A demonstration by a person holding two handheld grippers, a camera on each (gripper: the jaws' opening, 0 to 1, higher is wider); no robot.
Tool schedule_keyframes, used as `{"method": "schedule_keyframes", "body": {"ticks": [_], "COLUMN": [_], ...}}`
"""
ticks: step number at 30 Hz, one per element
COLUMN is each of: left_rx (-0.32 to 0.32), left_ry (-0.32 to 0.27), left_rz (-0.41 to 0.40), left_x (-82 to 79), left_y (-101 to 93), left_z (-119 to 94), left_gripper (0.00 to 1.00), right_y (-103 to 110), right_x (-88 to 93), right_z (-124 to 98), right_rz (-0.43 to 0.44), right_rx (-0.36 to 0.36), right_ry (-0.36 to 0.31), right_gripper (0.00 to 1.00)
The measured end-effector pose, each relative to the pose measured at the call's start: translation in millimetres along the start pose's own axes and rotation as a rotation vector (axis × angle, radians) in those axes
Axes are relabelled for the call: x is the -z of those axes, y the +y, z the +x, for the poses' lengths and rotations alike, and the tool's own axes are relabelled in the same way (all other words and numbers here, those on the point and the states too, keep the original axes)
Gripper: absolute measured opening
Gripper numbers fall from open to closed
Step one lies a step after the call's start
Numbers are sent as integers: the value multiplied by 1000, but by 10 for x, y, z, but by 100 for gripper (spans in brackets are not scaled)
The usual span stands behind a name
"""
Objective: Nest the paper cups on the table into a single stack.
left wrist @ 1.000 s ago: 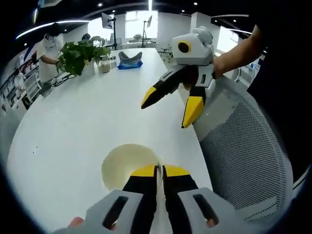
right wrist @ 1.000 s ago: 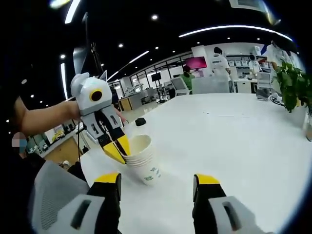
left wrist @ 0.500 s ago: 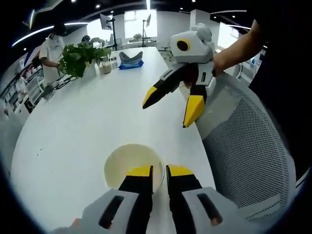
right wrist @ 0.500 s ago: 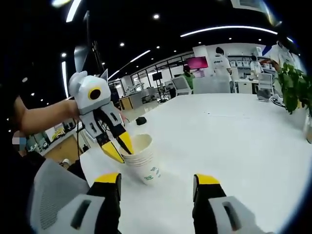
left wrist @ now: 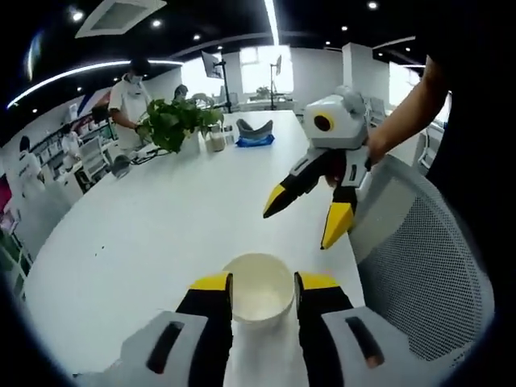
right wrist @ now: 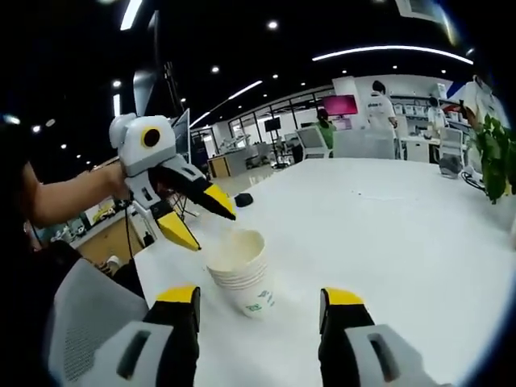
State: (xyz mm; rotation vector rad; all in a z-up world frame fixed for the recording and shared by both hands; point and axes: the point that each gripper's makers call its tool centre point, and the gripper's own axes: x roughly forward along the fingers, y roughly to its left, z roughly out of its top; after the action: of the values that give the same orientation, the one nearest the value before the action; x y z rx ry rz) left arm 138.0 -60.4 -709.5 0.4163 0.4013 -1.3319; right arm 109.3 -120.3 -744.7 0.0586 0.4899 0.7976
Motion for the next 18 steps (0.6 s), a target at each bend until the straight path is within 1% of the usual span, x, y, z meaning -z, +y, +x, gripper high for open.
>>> {"method": "schedule_keyframes", "body": {"ticks": [3,5,6,9,13,18], "left_rx": [-36,-61,-64,-112,-138,-128], "left_ry": [-3,0,0,-4,7,45], "left_rz": [-6,-18,-21,-51,-75,-92], "left_x": [49,100,107,213,350,544], "left_y": [9,18,19,55,57,-20], "left_z": [-49,-86,-91,-155,-173,-84], "left_gripper": [45,50,52,57,61,59], "right_y": [20,39,42,54,60,80], "right_x": [-40,-80,-94,-134,-160,-153], "right_z": [51,87,99,135,182,247], "right_rz": [-13,-26,-31,-50,-76,-116], "right_rx": [-9,-15,-16,-18,-19,-22], "right_ry": [-5,-9,-12,-17,-19,-11], "right_gripper": [60,61,61,62,64,67]}}
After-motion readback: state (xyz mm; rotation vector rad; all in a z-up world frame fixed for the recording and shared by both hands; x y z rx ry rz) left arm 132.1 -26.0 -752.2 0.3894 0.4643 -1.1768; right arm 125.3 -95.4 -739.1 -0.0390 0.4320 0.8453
